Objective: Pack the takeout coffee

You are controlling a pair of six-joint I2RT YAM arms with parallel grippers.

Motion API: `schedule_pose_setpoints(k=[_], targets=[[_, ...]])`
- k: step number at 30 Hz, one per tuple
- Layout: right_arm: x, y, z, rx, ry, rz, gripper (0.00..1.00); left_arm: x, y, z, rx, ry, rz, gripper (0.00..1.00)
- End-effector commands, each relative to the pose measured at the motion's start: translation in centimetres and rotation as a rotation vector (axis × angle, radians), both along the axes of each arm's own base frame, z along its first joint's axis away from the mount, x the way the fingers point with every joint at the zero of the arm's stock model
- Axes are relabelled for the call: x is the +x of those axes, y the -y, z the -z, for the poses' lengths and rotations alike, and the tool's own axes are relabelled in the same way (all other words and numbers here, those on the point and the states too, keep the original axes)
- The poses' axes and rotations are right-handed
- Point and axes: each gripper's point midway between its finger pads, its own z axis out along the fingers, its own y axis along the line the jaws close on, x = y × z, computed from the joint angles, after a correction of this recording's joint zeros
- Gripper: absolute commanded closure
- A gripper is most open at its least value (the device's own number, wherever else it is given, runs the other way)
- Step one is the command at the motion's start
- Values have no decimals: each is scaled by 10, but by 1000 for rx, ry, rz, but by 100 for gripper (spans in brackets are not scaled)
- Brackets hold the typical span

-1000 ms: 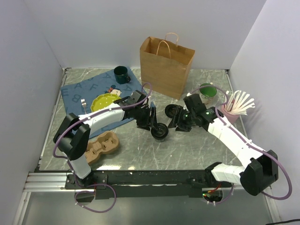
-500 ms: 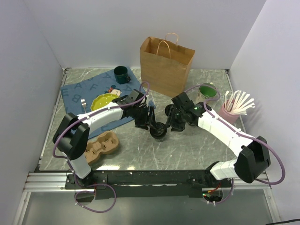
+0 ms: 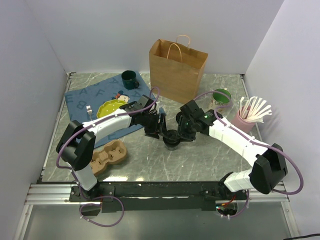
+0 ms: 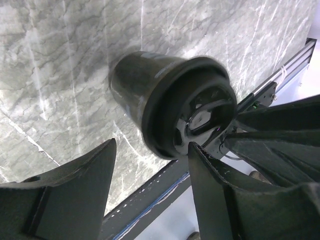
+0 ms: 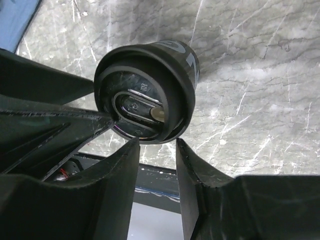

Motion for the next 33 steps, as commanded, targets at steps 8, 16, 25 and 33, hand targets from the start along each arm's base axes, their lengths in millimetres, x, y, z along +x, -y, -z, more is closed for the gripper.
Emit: schedule_pose_setpoints(k=[8, 16, 25, 33], targets=[[12, 3, 0, -63, 26, 11, 64, 23, -6, -38, -2, 152, -54, 36], [22, 7, 5, -123, 56, -36, 74, 37, -32, -26, 54, 163, -127, 38], [15, 17, 9, -174, 70, -136, 92, 32, -37, -27, -14, 165, -88, 40], [-1, 23, 6, -162, 59, -178, 96, 13, -13, -44, -223, 166, 29, 44]])
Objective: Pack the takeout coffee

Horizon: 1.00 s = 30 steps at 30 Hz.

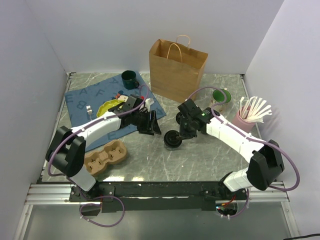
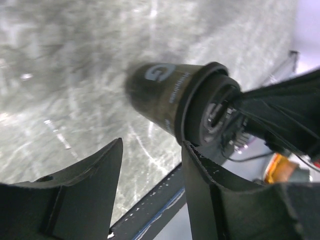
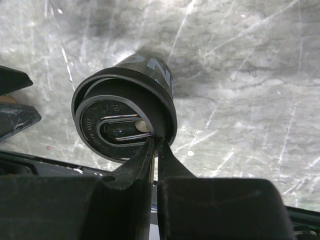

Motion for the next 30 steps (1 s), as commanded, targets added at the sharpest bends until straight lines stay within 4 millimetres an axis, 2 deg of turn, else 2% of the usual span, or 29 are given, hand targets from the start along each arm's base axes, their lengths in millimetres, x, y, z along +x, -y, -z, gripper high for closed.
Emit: schedule_pose_setpoints(k=[1, 4, 8, 12, 20, 24, 27, 28, 30], targets=[[-12, 11, -5, -26, 0, -33, 96, -7, 22, -36, -193, 79, 112, 45], [-14, 11, -7, -22, 5, -33, 96, -10, 25, -34, -213, 76, 127, 47], [-12, 9, -10, -19, 4, -27, 96, -13, 26, -21, -205, 54, 137, 48], [-11, 3, -16, 1, -4, -30, 100, -15, 31, -16, -210, 49, 150, 48], [-14, 3, -16, 3, -17, -21, 100, -20, 39, 2, -178, 27, 169, 50], [-13, 4, -17, -3, -18, -12, 100, -21, 38, 17, -127, 15, 150, 52], [-13, 5, -15, -7, -22, -8, 100, -22, 34, 35, -54, -3, 129, 53], [-14, 4, -13, -6, -25, -7, 100, -21, 29, 46, -11, -6, 110, 53], [-16, 6, -10, -11, -31, -1, 100, -27, 25, 60, 30, -19, 101, 53]])
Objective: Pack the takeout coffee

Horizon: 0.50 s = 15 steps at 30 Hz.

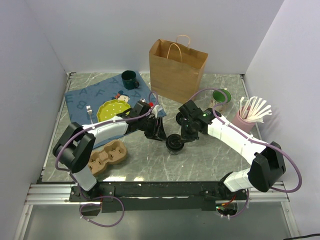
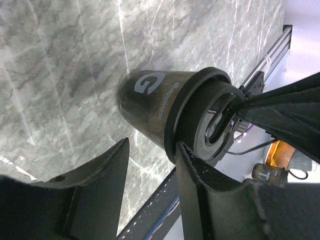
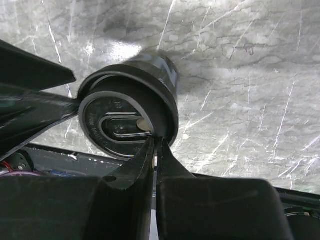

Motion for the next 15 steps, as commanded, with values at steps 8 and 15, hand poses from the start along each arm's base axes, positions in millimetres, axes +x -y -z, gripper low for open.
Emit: schedule_pose_setpoints(k=[8, 15], targets=[[0, 1, -7, -7, 12, 23, 100, 4, -11, 6, 110, 39, -73, 49], [-9, 19, -12, -75, -8, 69, 100, 26, -12, -47, 93, 116, -122, 44]])
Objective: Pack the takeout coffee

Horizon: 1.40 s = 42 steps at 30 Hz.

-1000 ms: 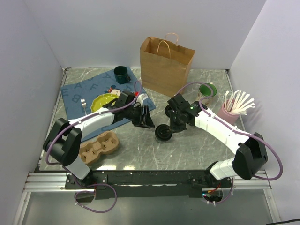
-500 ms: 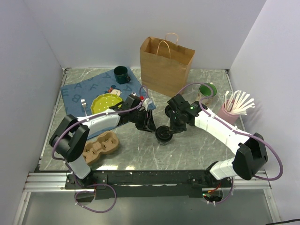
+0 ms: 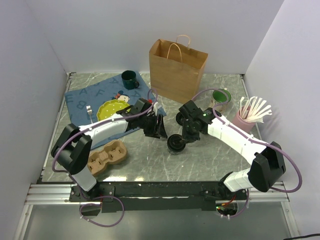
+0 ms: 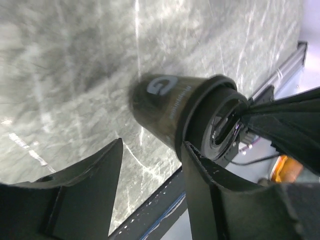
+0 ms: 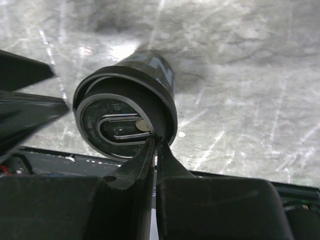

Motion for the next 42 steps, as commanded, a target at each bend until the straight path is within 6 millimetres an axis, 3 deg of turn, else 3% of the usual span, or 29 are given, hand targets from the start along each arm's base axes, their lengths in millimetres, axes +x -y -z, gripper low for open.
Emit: schedule_pose_setpoints(k=[1, 9, 14, 16, 18, 24, 26, 30, 34, 42], targets=[[-10, 16, -15, -56, 1, 42, 100, 25, -9, -50, 27, 137, -59, 43], [-45, 58, -24, -148, -35, 161, 100, 48, -30, -80, 55, 206, -149, 37], [-67, 95, -21, -214, -35, 292, 100, 51, -35, -85, 33, 198, -153, 35], [-65, 113, -20, -224, -24, 372, 100, 51, -34, -90, 16, 193, -144, 34], [-61, 124, -19, -201, -19, 413, 100, 52, -36, -98, 13, 218, -151, 27], [-52, 185, -24, -325, -28, 587, 100, 58, -44, -111, 34, 277, -181, 4], [-48, 203, -24, -339, -19, 642, 100, 59, -46, -113, 43, 285, -191, 3], [-37, 220, -22, -290, 15, 725, 100, 62, -53, -113, 75, 299, -217, 3], [-18, 224, -15, -211, 66, 753, 100, 64, -56, -111, 100, 308, -221, 3], [-21, 226, 5, -157, 36, 796, 93, 63, -60, -112, 120, 308, -223, 3]])
